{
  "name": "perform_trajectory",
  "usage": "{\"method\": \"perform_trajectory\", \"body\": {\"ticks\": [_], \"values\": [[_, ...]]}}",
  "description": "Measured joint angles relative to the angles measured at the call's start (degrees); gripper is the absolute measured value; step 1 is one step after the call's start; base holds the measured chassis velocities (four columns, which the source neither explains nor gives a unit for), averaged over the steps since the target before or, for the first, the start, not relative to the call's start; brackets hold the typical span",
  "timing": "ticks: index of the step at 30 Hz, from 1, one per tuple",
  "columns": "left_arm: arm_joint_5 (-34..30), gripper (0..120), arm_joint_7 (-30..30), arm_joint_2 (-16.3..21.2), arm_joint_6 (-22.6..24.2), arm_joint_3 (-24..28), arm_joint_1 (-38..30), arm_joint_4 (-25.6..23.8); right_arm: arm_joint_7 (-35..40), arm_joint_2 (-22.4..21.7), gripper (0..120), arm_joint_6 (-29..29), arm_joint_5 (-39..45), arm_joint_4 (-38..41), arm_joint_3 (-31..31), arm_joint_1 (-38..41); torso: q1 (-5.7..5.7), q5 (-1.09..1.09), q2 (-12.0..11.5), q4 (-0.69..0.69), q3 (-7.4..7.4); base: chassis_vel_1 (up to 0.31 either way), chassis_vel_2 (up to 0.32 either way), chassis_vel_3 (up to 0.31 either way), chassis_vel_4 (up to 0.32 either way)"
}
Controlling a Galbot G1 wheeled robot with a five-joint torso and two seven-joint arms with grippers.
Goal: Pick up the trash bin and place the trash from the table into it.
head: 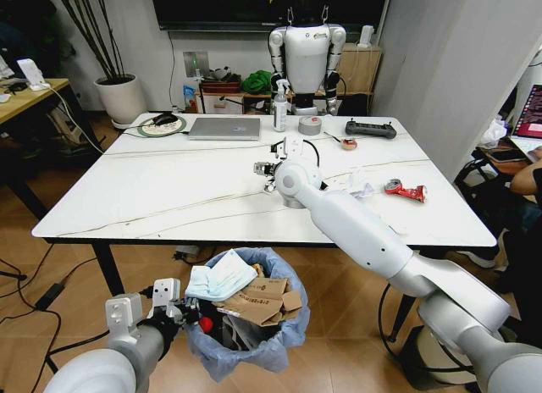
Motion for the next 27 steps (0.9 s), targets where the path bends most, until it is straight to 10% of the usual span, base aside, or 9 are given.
{"method": "perform_trajectory", "body": {"ticks": [27], "values": [[-0.07, 2, -0.07, 0.05, 0.00, -0.17, -0.10, 0.00, -3.09, 1.10, 6, -0.48, -3.46, -4.81, -2.49, 0.01, 0.00, -0.01, 0.01, 0.00, 0.00, 0.000, 0.000, 0.000, 0.000]]}}
